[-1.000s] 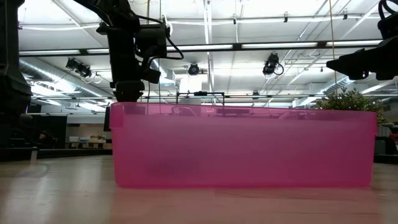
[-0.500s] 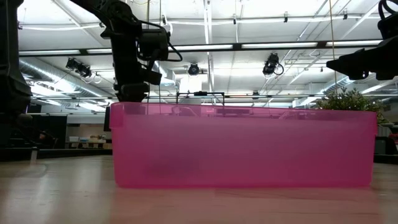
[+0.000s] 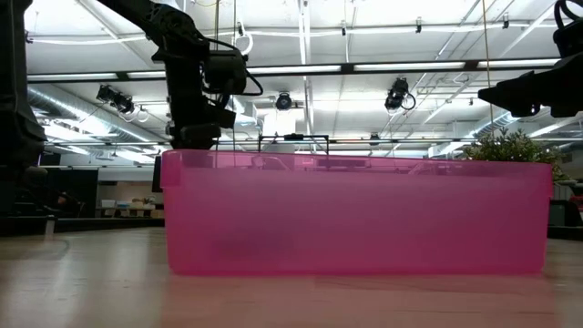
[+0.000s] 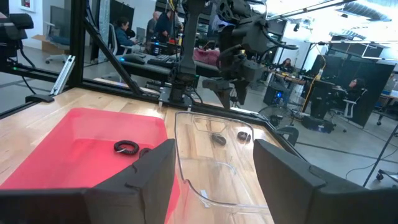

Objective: Sort spring keychains
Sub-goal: Put the bottom black spring keychain into the red bin

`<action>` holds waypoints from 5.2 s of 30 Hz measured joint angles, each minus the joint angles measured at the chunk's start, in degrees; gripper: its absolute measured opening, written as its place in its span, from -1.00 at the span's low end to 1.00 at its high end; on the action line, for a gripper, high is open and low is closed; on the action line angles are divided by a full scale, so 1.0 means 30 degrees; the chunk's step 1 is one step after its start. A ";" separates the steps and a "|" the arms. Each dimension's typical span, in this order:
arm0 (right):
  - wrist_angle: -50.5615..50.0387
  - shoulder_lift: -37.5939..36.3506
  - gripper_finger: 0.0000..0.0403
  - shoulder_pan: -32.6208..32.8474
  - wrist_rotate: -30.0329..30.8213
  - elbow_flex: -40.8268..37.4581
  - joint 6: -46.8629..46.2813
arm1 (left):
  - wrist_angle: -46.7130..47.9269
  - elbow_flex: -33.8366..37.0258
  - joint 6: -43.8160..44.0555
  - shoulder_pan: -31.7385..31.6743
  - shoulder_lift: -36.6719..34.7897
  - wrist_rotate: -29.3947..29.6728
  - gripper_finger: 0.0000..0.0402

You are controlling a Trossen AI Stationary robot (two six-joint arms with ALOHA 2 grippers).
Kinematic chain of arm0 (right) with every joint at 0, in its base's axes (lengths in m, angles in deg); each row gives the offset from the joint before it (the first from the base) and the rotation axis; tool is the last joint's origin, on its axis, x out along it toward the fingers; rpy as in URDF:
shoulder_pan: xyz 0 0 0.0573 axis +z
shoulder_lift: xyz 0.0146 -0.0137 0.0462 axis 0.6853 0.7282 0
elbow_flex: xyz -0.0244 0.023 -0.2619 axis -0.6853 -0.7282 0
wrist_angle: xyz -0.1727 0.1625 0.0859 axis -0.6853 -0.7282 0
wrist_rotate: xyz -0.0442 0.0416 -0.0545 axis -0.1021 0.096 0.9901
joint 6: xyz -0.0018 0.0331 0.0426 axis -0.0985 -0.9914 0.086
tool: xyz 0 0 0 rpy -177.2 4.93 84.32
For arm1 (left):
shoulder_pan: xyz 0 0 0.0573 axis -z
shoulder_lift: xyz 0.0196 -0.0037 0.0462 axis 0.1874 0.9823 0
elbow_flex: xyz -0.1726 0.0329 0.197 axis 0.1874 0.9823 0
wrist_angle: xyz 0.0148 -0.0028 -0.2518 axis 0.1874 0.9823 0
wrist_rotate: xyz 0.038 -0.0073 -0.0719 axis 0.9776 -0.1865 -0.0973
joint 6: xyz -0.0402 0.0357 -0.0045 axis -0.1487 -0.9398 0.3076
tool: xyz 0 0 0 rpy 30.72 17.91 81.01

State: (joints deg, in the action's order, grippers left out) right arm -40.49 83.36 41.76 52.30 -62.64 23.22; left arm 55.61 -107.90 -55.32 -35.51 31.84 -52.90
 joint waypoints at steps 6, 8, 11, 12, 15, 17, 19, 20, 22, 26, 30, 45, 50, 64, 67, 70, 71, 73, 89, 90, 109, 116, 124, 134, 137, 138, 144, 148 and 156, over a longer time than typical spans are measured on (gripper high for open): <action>0.0000 0.0000 0.10 0.0000 0.0000 0.0000 0.0000 | -0.0246 0.0005 -0.0143 -0.0626 -0.0002 -0.2115 0.47; 0.0000 0.0000 0.10 0.0001 0.0000 -0.0006 0.0000 | -0.0263 0.0000 -0.0141 -0.0753 -0.0007 -0.2568 0.47; 0.0000 0.0000 0.10 0.0001 0.0000 0.0000 0.0000 | -0.0231 0.0000 -0.0135 -0.0954 -0.0007 -0.3057 0.47; 0.0000 0.0000 0.10 0.0000 0.0000 0.0000 0.0000 | -0.0161 0.0000 -0.0073 -0.0999 -0.0007 -0.3129 0.47; 0.0000 0.0000 0.10 0.0001 0.0000 -0.0003 0.0000 | 0.0218 0.0005 0.0005 -0.1159 -0.0005 -0.3443 0.47; 0.0000 0.0000 0.10 -0.0007 0.0000 -0.0007 0.0000 | 0.0743 0.0001 0.0085 -0.1255 -0.0007 -0.3708 0.47; 0.0000 0.0000 0.10 -0.0007 0.0000 0.0000 0.0000 | 0.0986 0.0007 0.0099 -0.1359 0.0001 -0.3763 0.47; 0.0000 0.0000 0.10 -0.0007 0.0000 0.0000 0.0000 | 0.1046 0.0007 0.0105 -0.1402 0.0001 -0.3763 0.47; 0.0000 0.0000 0.10 0.0001 0.0000 -0.0006 0.0000 | 0.1132 0.0007 0.0129 -0.1494 0.0008 -0.3809 0.47; 0.0000 0.0000 0.10 -0.0001 0.0000 -0.0004 0.0000 | 0.1143 0.0007 0.0129 -0.1486 0.0008 -0.3828 0.47; 0.0000 0.0000 0.10 0.0001 0.0000 -0.0007 0.0000 | 0.1155 0.0007 0.0100 -0.1479 0.0015 -0.3828 0.47; 0.0000 0.0000 0.10 -0.0007 0.0000 -0.0003 0.0000 | 0.1334 0.0007 -0.0017 -0.1479 0.0037 -0.3821 0.47; 0.0000 0.0000 0.10 -0.0004 0.0000 -0.0005 0.0000 | 0.1183 0.0007 -0.0031 -0.1479 0.0038 -0.3763 0.47; 0.0000 0.0000 0.10 0.0001 0.0000 0.0000 0.0000 | 0.0087 0.0007 -0.0420 -0.1479 0.0044 -0.2931 0.47; 0.0000 0.0000 0.10 0.0001 0.0000 -0.0002 0.0000 | -0.0156 0.0007 -0.0500 -0.1479 0.0044 -0.2761 0.47; 0.0001 0.0000 0.10 -0.0006 0.0000 -0.0006 0.0000 | -0.0419 0.0007 -0.0512 -0.1479 0.0044 -0.2743 0.47; 0.0000 0.0000 0.10 0.0001 0.0000 -0.0004 0.0000 | -0.0448 0.0007 -0.0512 -0.1479 0.0044 -0.2743 0.47; 0.0000 0.0000 0.10 0.0001 0.0000 0.0000 0.0000 | -0.0543 0.0007 -0.0523 -0.1472 0.0044 -0.2743 0.47; 0.0000 0.0000 0.10 0.0000 0.0000 -0.0007 0.0000 | -0.1261 0.0007 -0.1821 -0.1304 0.0044 -0.2947 0.47; 0.0000 0.0000 0.10 0.0001 0.0000 -0.0004 0.0000 | -0.1261 0.0007 -0.1935 -0.1304 0.0044 -0.2947 0.47; 0.0000 0.0000 0.10 0.0000 0.0000 0.0000 0.0000 | -0.2005 0.0007 -0.2006 -0.1068 0.0081 -0.3449 0.47; 0.0000 -0.0006 0.10 -0.0005 0.0000 -0.0007 0.0000 | -0.2279 0.0005 -0.2003 -0.0617 0.1114 -0.3493 0.47; 0.0000 0.0000 0.10 -0.0002 0.0000 -0.0002 0.0000 | -0.2821 0.0007 -0.1845 -0.0554 0.2099 -0.3298 0.47; 0.0000 -0.0001 0.10 0.0001 0.0000 -0.0006 0.0000 | -0.3025 0.0000 -0.1575 -0.0459 0.2934 -0.3318 0.47; 0.0000 0.0000 0.10 -0.0001 0.0000 0.0000 0.0000 | -0.3032 0.0000 -0.1513 -0.0467 0.3417 -0.3311 0.47; 0.0000 0.0000 0.10 -0.0005 0.0000 -0.0001 0.0000 | -0.3037 0.0000 -0.1503 -0.0467 0.3552 -0.3311 0.47; 0.0000 0.0000 0.10 0.0001 0.0000 0.0000 0.0000 | -0.2981 0.0000 -0.1387 -0.0467 0.3950 -0.3311 0.47; 0.0000 0.0000 0.10 -0.0001 0.0000 -0.0002 0.0000 | -0.2977 0.0000 -0.1343 -0.0467 0.3950 -0.3315 0.47; 0.0000 -0.0007 0.10 -0.0004 0.0000 0.0000 0.0000 | -0.4605 0.1596 -0.1358 -0.0467 0.3942 -0.3312 0.47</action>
State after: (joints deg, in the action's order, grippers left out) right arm -40.49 83.34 41.75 52.30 -62.64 23.22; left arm 41.79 -103.11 -59.40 -36.91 43.67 -62.83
